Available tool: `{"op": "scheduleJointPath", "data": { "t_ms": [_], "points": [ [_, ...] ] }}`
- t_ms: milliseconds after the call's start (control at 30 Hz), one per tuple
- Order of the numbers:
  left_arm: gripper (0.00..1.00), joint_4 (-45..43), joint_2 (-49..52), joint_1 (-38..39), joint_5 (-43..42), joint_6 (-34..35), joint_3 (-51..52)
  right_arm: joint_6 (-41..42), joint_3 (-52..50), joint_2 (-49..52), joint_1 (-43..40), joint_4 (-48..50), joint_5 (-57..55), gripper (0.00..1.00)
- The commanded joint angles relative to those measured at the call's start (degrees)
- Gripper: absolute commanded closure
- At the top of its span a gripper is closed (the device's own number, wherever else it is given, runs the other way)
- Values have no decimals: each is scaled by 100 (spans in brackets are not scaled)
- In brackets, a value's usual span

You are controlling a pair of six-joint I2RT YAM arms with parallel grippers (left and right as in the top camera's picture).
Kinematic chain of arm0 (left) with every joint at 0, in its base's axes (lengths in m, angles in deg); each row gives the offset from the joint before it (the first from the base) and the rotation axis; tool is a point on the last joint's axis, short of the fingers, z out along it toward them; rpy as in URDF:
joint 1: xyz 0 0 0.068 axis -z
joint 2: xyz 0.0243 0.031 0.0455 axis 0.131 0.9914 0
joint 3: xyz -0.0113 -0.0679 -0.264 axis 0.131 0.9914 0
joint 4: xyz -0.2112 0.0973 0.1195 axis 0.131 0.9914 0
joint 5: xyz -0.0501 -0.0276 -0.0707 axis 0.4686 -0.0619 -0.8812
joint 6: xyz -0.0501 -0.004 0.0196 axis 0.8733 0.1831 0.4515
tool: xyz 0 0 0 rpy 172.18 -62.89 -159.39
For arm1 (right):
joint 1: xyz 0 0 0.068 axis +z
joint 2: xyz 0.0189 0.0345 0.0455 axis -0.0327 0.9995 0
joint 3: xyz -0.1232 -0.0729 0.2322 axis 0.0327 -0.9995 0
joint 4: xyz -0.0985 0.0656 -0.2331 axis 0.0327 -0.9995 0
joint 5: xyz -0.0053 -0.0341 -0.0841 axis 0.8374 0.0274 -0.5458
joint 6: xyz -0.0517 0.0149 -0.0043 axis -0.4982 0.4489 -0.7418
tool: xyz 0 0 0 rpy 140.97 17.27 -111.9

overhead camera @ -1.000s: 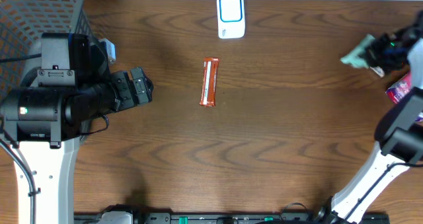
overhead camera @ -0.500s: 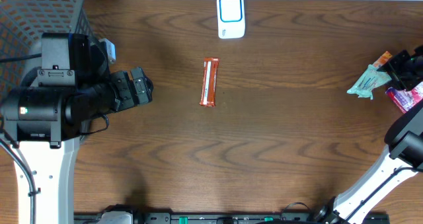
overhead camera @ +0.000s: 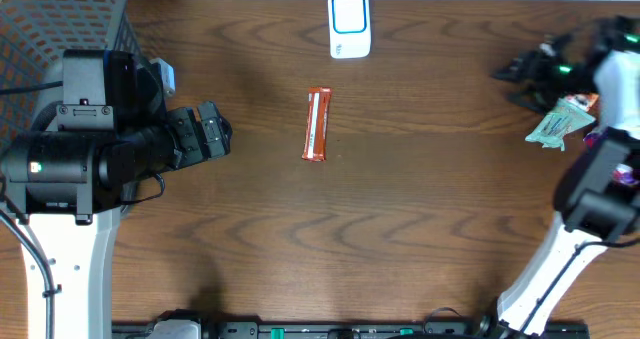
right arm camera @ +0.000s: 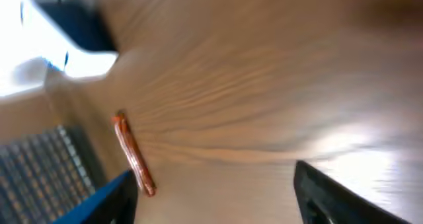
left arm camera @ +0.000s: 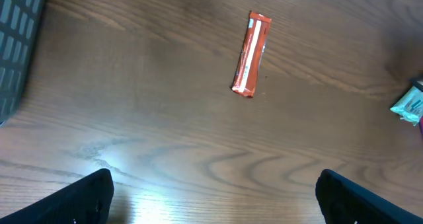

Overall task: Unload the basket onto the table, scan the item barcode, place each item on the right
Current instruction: 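Reach the right gripper left and grasp the orange-red snack bar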

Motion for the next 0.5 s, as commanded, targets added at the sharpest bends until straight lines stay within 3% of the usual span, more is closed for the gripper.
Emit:
{"op": "scheduleJointPath", "data": {
  "t_ms": [0, 33, 67, 100, 267, 467],
  "points": [
    [2, 0, 2, 17, -22, -55, -94, -337, -57, -199, 756, 13, 413, 23],
    [2, 0, 2, 17, -22, -55, -94, -337, -114, -199, 990, 92, 409, 18],
    [2, 0, 2, 17, -22, -55, -94, -337, -192, -199, 1263, 243, 407, 4],
    [2, 0, 2, 17, -22, -55, -94, -315, -247, -199, 1464, 352, 389, 1],
    [2, 0, 2, 17, -22, -55, -94, 562, -533, -188, 2623, 1021, -417, 9],
    [2, 0, 2, 17, -22, -55, -94, 1895, -575, -186, 3926, 1397, -2710, 15]
  ]
}}
